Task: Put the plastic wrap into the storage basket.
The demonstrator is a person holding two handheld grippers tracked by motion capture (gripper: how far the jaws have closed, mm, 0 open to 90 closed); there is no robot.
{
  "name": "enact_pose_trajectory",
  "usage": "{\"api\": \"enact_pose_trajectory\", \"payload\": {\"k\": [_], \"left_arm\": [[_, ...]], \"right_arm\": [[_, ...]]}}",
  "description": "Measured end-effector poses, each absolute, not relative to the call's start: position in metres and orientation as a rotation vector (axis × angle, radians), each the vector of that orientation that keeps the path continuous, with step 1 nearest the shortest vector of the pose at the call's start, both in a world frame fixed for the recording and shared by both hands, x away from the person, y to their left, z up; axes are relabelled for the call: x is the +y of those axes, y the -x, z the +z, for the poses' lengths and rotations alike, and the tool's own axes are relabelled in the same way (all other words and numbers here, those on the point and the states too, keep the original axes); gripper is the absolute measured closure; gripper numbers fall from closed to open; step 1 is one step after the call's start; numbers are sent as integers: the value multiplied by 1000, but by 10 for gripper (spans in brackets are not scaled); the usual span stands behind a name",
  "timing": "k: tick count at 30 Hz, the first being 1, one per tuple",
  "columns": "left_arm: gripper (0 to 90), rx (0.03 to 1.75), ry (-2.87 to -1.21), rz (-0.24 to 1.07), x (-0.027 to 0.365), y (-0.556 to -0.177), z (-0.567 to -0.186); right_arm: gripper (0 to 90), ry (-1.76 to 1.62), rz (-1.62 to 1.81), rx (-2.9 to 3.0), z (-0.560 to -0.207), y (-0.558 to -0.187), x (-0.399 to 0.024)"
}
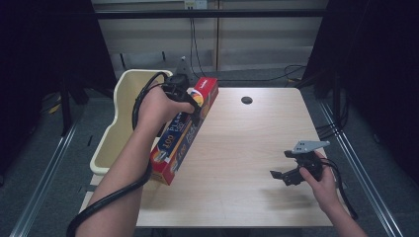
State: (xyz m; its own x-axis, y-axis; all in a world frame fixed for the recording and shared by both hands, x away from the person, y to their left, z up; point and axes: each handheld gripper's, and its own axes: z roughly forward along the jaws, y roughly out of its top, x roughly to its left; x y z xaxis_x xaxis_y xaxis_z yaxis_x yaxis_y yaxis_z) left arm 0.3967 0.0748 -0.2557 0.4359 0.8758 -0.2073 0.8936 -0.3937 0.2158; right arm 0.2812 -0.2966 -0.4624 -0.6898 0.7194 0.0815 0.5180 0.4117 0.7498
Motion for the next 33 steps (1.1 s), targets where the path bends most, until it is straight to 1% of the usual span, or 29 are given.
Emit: {"api": "enact_pose_trajectory", "payload": {"k": [14,22,27,32,33], "left_arm": [[408,1565,-2361,-77,96,-399,-241],[409,1601,-2345,-46,110,-399,-233],[409,1625,-2328,-62,117,-398,-229],[409,1633,-2326,-53,126,-399,-226],[409,1650,-2302,-32,126,-398,-226]], "right_arm": [[21,-1074,1146,2410,-462,-281,-296],[21,-1077,1143,2415,-463,-281,-295],[21,-1077,1142,2415,-463,-281,-296],[21,-1074,1141,2414,-463,-281,-295],[21,-1079,1140,2414,-463,-281,-295]]}}
